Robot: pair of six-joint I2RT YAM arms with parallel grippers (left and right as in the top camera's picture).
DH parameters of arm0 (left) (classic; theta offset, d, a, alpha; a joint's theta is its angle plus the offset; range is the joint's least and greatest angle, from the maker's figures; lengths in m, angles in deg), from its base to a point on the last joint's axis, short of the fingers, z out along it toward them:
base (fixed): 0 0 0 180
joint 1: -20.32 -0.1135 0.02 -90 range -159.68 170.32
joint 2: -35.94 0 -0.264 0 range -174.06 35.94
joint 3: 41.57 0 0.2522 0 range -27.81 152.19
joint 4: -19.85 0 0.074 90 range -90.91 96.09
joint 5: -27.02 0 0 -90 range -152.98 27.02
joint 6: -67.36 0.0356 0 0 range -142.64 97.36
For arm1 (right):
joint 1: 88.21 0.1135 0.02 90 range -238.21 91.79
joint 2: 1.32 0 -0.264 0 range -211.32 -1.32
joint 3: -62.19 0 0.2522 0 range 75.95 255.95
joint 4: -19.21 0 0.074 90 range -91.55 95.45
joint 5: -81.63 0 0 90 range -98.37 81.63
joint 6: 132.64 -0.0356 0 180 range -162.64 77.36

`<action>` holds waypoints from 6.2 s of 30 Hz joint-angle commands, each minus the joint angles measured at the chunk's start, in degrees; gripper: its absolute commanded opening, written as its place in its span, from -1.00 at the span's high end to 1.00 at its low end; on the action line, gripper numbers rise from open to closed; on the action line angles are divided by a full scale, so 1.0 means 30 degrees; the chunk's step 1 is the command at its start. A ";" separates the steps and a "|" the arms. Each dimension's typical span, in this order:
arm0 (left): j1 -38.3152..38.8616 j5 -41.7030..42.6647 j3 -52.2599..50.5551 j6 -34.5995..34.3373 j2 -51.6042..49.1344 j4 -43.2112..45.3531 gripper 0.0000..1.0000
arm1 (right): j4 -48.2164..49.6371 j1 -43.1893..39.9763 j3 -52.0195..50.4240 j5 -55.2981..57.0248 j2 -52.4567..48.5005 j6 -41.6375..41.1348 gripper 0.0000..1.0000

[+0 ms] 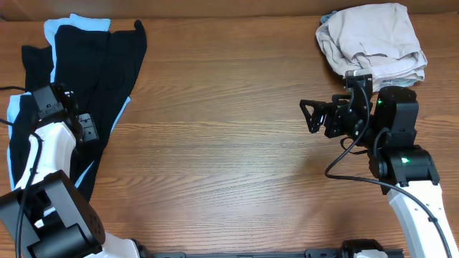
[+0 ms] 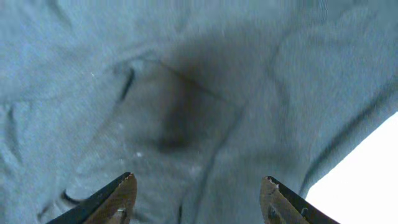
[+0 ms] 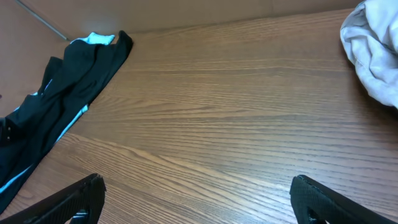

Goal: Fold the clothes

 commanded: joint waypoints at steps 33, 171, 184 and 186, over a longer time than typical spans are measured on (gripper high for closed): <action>-0.0138 0.0146 0.1647 0.0284 -0.2324 0.0801 0.39 | -0.0729 0.0102 0.0437 -0.0087 -0.0073 0.0073 -0.92; 1.0010 0.9202 1.9992 0.1435 -1.0542 -1.1089 -1.00 | -0.7169 -0.0860 0.1763 0.5916 -1.2007 -0.4867 -0.47; 1.0775 0.6324 1.9999 0.0692 -1.3457 -0.5952 -0.99 | -0.6171 -0.3789 0.1763 0.5858 -1.2007 -0.3424 -0.47; 1.0775 0.5734 1.9992 -0.0277 -1.3799 -0.5297 -0.95 | -0.5850 -0.4153 0.1770 0.5858 -1.2007 -0.3424 -0.46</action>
